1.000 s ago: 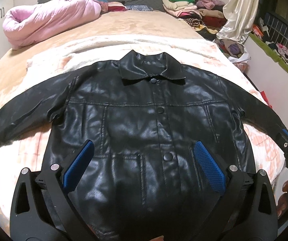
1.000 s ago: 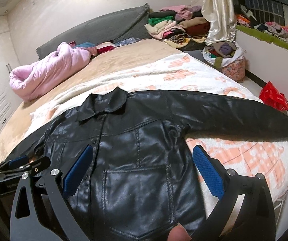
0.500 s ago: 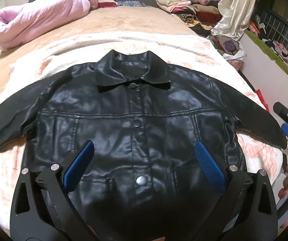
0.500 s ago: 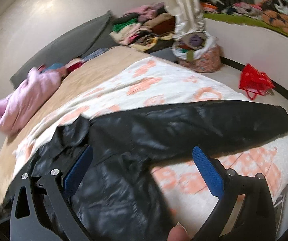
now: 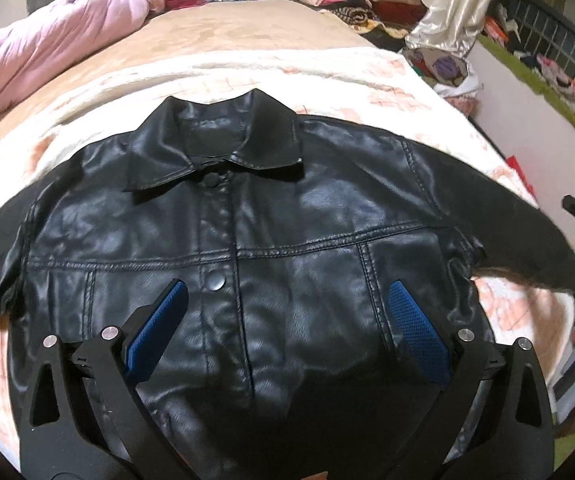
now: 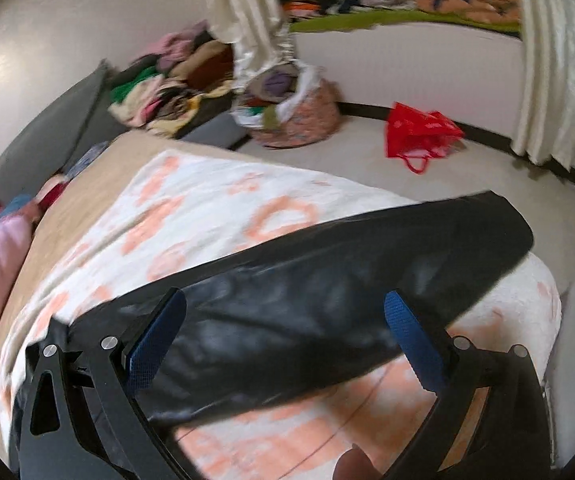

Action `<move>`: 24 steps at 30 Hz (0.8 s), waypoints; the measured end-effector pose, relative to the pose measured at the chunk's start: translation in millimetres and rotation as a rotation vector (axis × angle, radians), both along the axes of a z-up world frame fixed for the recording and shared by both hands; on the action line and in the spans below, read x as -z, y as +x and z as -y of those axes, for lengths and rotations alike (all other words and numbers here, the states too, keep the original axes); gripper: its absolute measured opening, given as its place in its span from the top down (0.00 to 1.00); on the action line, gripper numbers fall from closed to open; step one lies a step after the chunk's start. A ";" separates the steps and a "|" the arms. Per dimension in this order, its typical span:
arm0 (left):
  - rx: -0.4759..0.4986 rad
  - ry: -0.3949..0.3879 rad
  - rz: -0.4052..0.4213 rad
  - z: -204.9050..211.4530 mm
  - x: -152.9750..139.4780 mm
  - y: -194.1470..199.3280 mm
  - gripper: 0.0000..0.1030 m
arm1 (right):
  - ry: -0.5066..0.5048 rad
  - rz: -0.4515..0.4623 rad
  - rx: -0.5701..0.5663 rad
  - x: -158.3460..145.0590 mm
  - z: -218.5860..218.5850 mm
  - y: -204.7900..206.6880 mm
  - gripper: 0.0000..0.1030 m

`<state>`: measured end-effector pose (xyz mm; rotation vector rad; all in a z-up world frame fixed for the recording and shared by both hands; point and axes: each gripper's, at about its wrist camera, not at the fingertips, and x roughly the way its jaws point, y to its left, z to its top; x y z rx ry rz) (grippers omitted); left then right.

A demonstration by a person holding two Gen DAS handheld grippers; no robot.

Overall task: Fold large clothes
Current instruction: 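Move the right tool to the jacket sleeve cuff and grasp it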

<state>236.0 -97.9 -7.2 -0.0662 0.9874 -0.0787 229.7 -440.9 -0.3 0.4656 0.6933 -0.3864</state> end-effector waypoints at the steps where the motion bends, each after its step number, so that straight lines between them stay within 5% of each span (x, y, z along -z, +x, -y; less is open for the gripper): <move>1: 0.004 0.001 -0.005 3.3 2.6 3.8 0.09 | 0.011 -0.007 0.031 4.1 9.2 0.2 0.04; 13: 0.051 0.011 -0.043 39.4 21.6 36.6 0.09 | 0.151 -0.021 0.320 48.7 85.3 -24.3 0.04; 24: 0.077 0.024 -0.044 54.9 27.4 56.5 0.09 | 0.363 -0.029 0.434 82.5 118.7 -21.2 0.04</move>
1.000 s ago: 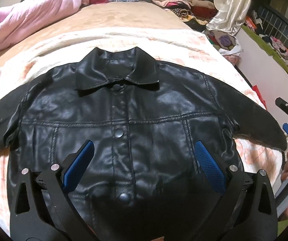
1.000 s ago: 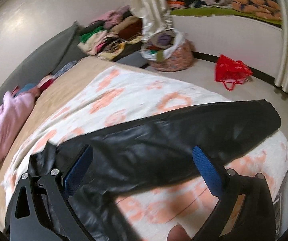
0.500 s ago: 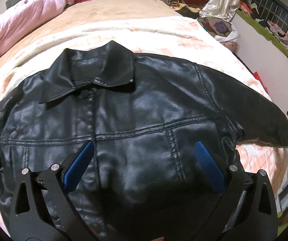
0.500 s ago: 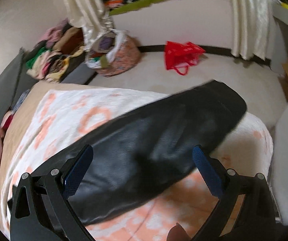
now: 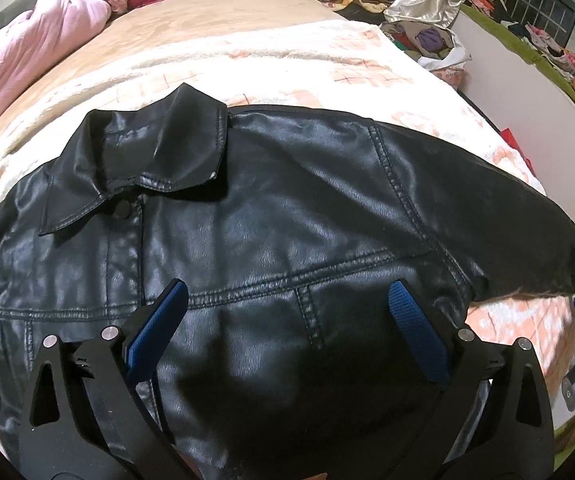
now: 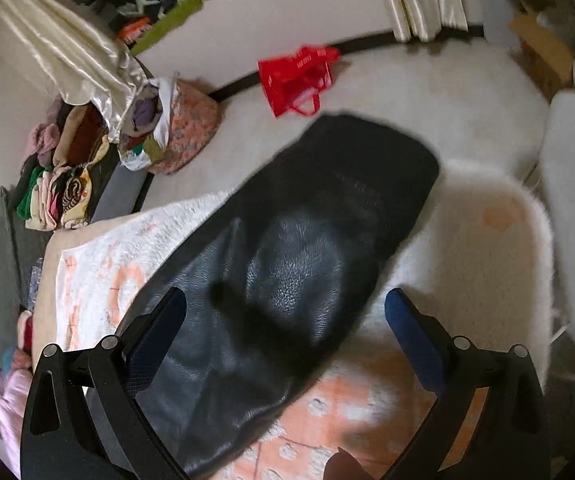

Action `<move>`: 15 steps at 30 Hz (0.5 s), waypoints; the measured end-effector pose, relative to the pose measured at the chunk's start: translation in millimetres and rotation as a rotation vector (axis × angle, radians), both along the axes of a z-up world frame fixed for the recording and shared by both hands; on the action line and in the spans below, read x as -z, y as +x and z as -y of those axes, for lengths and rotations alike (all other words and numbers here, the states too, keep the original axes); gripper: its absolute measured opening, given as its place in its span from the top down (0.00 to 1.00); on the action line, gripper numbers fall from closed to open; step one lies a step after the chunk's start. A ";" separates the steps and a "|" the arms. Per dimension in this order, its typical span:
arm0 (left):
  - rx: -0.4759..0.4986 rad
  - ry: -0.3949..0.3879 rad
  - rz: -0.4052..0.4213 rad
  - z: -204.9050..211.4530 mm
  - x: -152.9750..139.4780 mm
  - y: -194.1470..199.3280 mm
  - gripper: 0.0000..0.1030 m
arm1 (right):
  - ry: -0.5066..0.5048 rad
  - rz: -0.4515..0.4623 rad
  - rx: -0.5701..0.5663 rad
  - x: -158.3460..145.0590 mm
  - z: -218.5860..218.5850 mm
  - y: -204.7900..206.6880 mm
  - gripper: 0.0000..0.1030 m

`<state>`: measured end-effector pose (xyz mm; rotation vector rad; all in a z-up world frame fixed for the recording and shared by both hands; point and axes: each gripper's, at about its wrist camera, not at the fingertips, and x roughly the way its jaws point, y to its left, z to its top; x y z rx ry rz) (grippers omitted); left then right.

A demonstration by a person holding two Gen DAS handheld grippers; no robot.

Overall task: Fold large clothes
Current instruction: 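Move the right tool to the jacket sleeve cuff and grasp it, then lift the sleeve with the right tool and fold it across the jacket body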

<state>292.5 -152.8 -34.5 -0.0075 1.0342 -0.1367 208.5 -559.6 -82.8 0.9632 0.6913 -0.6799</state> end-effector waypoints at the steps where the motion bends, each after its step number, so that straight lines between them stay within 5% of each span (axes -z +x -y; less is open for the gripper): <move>1: -0.002 -0.005 -0.001 -0.4 0.0 1.0 0.09 | 0.000 0.001 0.002 1.3 -0.2 4.4 0.04; 3: -0.005 -0.014 -0.003 -1.4 -0.5 2.1 0.09 | 0.000 0.021 -0.004 1.2 1.0 9.8 0.05; 5: -0.004 -0.014 -0.001 -2.8 -0.4 2.7 0.09 | 0.001 0.037 -0.008 0.9 1.6 14.0 0.17; 8: -0.008 -0.026 -0.005 -6.3 -0.6 2.8 0.09 | 0.007 0.082 -0.018 0.3 5.5 18.9 0.82; 10: -0.010 -0.034 -0.007 -8.8 -2.0 1.9 0.09 | 0.055 0.165 -0.054 0.4 7.8 19.5 0.89; 15: -0.021 -0.054 0.000 -18.2 -10.0 2.6 0.09 | 0.022 0.313 -0.118 -25.6 3.3 20.6 0.90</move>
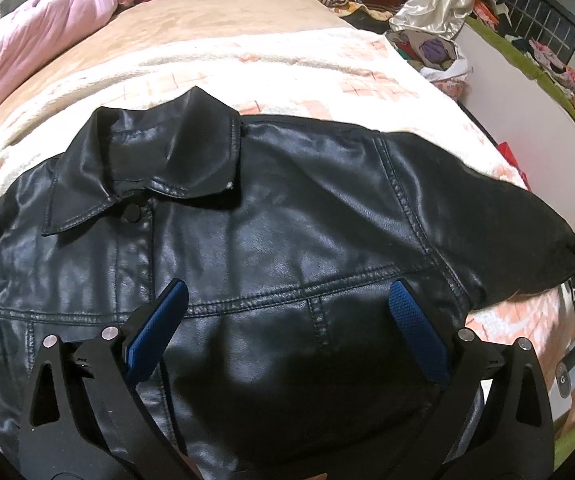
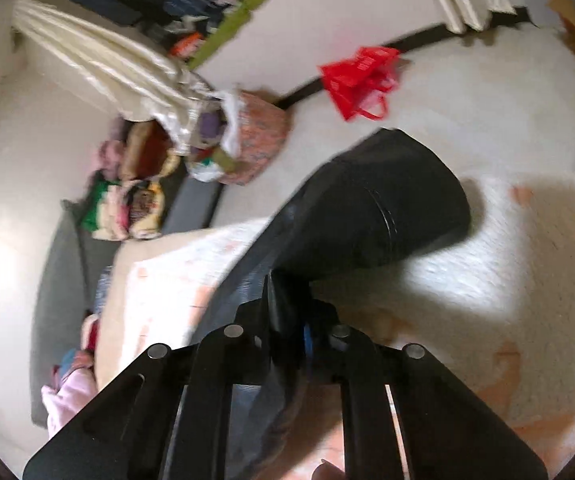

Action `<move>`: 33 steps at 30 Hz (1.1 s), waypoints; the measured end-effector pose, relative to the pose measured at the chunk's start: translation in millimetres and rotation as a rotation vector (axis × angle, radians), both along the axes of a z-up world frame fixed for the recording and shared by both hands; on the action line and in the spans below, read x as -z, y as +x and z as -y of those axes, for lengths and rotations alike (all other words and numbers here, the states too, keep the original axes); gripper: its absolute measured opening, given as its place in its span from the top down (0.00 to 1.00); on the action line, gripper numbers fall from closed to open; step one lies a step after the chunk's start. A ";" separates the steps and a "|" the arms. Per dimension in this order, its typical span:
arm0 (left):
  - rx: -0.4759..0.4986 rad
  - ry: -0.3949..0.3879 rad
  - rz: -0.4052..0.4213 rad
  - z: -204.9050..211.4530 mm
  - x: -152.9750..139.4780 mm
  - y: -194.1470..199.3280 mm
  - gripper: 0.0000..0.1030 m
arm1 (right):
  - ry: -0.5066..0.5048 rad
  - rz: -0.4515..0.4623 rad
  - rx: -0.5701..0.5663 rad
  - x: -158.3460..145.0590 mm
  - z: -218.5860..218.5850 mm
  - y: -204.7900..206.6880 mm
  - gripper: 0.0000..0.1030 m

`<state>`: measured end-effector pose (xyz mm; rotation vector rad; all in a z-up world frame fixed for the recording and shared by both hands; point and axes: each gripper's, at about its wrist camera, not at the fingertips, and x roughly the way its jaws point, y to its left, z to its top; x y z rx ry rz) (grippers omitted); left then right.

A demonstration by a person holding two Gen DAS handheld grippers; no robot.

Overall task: Fold large clothes
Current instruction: 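Lift the sleeve with the right tool and fold it across the jacket body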

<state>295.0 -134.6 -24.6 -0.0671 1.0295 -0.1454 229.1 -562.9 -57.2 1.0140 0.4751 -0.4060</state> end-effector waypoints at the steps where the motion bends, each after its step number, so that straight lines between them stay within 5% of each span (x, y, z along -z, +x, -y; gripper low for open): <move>1: -0.003 -0.003 0.003 -1.7 -2.1 -0.3 0.09 | -0.009 0.037 -0.018 -7.1 -2.2 -0.9 0.90; 15: -0.112 -0.131 0.048 -80.7 -47.2 -15.3 0.09 | -0.307 0.395 -0.526 -114.1 -122.9 -2.3 0.90; 27: -0.199 -0.351 0.131 -159.4 -76.6 -46.9 0.09 | -0.549 0.381 -0.915 -113.9 -275.0 0.0 0.90; 33: -0.180 -0.446 0.143 -175.4 -70.8 -50.9 0.09 | -0.571 0.299 -1.053 -89.2 -330.7 -1.6 0.90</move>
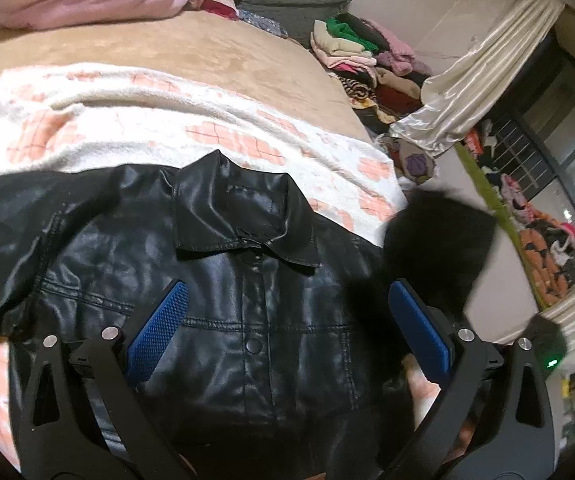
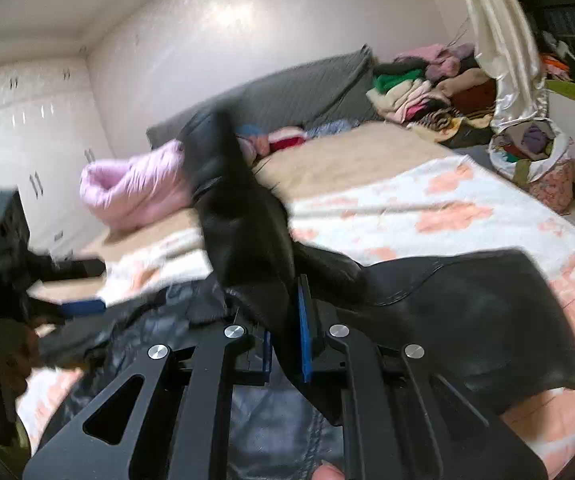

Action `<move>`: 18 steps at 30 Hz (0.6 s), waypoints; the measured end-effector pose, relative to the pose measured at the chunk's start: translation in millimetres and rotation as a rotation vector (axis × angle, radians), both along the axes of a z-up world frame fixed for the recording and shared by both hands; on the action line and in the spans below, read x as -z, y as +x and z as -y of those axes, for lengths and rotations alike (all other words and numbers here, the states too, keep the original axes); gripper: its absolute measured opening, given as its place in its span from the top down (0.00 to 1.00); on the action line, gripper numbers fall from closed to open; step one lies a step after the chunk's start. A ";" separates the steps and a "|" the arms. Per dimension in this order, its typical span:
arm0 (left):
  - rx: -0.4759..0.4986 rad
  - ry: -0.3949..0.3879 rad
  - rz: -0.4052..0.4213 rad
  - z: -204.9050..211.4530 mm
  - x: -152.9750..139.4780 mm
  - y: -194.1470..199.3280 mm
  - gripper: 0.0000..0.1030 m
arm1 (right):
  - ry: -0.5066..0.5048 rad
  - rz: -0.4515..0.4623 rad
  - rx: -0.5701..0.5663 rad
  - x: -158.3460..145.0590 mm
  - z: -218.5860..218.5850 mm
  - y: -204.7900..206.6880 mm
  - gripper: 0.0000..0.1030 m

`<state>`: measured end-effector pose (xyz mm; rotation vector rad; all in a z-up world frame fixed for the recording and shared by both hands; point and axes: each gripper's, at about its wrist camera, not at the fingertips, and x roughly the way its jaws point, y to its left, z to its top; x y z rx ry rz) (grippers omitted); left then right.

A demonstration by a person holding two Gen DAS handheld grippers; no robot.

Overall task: Fold large clothes
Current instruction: 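Lift the sleeve with the right tool and fold it across the jacket body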

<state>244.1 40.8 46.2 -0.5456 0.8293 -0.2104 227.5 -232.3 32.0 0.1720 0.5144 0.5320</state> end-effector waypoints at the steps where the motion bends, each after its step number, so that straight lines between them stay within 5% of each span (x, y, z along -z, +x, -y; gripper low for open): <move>1: -0.002 -0.020 0.001 -3.4 1.1 -0.8 0.09 | -0.015 -0.003 -0.009 2.4 -3.6 1.1 0.90; 5: 0.000 -0.191 0.009 -17.0 9.8 -6.5 0.09 | -0.072 -0.020 -0.073 17.6 -44.0 -10.3 0.90; 8: 0.006 -0.169 -0.027 -17.9 18.8 -8.7 0.09 | -0.130 -0.012 -0.100 30.8 -56.7 -22.1 0.90; 13: -0.035 -0.279 -0.070 -40.4 41.1 -19.2 0.09 | -0.199 -0.030 -0.171 51.1 -79.1 -24.4 0.89; 18: -0.043 -0.298 -0.147 -55.3 61.8 -25.0 0.09 | -0.258 -0.082 -0.260 70.8 -109.4 -37.2 0.88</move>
